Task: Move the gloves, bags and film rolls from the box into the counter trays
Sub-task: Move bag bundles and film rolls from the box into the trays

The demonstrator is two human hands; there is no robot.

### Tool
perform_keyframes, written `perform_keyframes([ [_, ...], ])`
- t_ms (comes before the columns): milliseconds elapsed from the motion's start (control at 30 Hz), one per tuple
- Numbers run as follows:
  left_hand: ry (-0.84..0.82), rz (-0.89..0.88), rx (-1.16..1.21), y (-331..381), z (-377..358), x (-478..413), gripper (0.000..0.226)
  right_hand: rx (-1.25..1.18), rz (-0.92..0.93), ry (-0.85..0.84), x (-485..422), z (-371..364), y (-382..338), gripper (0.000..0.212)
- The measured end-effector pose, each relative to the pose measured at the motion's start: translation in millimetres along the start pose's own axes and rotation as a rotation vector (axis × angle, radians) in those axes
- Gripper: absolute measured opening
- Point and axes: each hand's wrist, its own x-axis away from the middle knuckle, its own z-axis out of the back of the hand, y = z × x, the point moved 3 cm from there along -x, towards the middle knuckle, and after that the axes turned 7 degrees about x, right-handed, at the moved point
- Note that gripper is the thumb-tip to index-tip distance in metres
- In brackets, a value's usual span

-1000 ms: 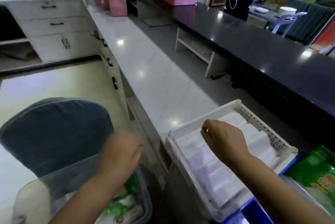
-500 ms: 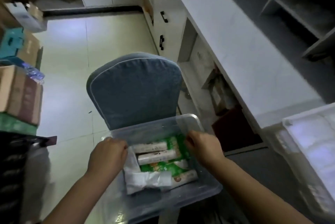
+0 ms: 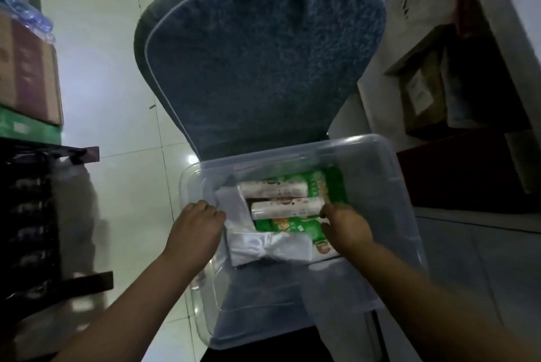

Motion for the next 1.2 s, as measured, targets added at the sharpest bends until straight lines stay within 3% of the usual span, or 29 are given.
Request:
perform_keyframes([
  [267,-0.024,-0.08,-0.056,-10.4,-36.3,-24.4,0.019,0.181,0.039,-0.1,-78.5,-69.0,4.2,0.05],
  [467,0.032,-0.059,-0.059,-12.6,-43.5,-30.3,0.024,0.267,0.109,-0.077,-82.1,-85.7,3.9,0.051],
  [600,0.05,-0.014,0.006,-12.3,-43.1,-27.2,0.014,0.202,0.232,-0.032,-56.6,-71.1,-1.9,0.049],
  [767,0.017,0.037,0.106,-10.4,-35.3,-23.5,0.07,0.053,0.426,0.17,-24.3,-37.0,-24.0,0.042],
  [900,-0.003,0.028,0.104,-11.0,-33.0,-23.3,0.074,-0.016,0.498,0.215,-26.1,-22.4,-47.8,0.041],
  [1033,0.028,0.063,0.112,-12.6,-34.4,-25.3,0.065,-0.023,0.452,0.13,-48.6,-26.4,-45.0,0.053],
  [1200,0.064,0.062,0.081,-14.8,-44.9,-25.3,0.064,0.05,0.23,0.179,-94.4,-45.7,-24.0,0.049],
])
